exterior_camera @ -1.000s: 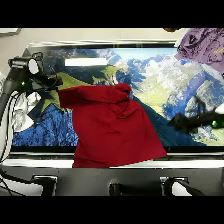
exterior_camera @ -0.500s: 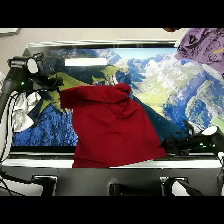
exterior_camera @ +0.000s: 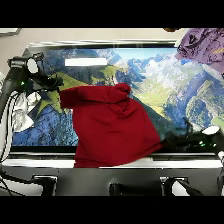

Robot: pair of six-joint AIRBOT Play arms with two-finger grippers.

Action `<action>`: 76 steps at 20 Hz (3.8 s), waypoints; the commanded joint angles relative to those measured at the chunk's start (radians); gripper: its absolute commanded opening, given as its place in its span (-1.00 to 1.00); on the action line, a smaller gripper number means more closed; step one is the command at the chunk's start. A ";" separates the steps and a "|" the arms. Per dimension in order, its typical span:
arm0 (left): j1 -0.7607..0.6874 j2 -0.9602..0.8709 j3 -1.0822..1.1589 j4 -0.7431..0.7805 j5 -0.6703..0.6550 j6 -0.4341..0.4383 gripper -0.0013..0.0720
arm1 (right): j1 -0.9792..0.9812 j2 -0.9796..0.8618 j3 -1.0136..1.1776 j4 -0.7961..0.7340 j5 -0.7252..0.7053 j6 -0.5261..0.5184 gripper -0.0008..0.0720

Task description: Fold the clothes and pants, and hang the long-sleeved shirts on hangers.

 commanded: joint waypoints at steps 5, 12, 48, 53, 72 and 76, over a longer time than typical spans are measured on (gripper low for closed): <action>-0.001 -0.014 0.000 0.000 0.000 0.000 -0.93 | 0.100 -0.207 0.693 -0.017 -0.183 0.160 -0.90; -0.001 -0.018 0.000 0.000 -0.008 0.000 -0.93 | 0.294 -0.606 1.240 -0.297 -0.116 0.508 -0.90; -0.019 -0.014 0.000 0.000 -0.050 0.005 -0.93 | 0.552 0.050 -0.118 0.156 -0.288 0.223 -0.90; -0.011 0.052 0.081 0.002 -0.051 0.130 -0.93 | 0.551 0.096 0.344 -0.079 -0.250 0.271 -0.90; 0.012 0.895 0.242 0.073 0.087 0.123 -0.93 | 0.551 0.310 1.428 -0.476 0.075 0.444 -0.90; 0.014 0.741 0.168 0.073 0.087 0.121 -0.93 | 0.551 0.089 1.384 -0.476 0.198 0.503 -0.90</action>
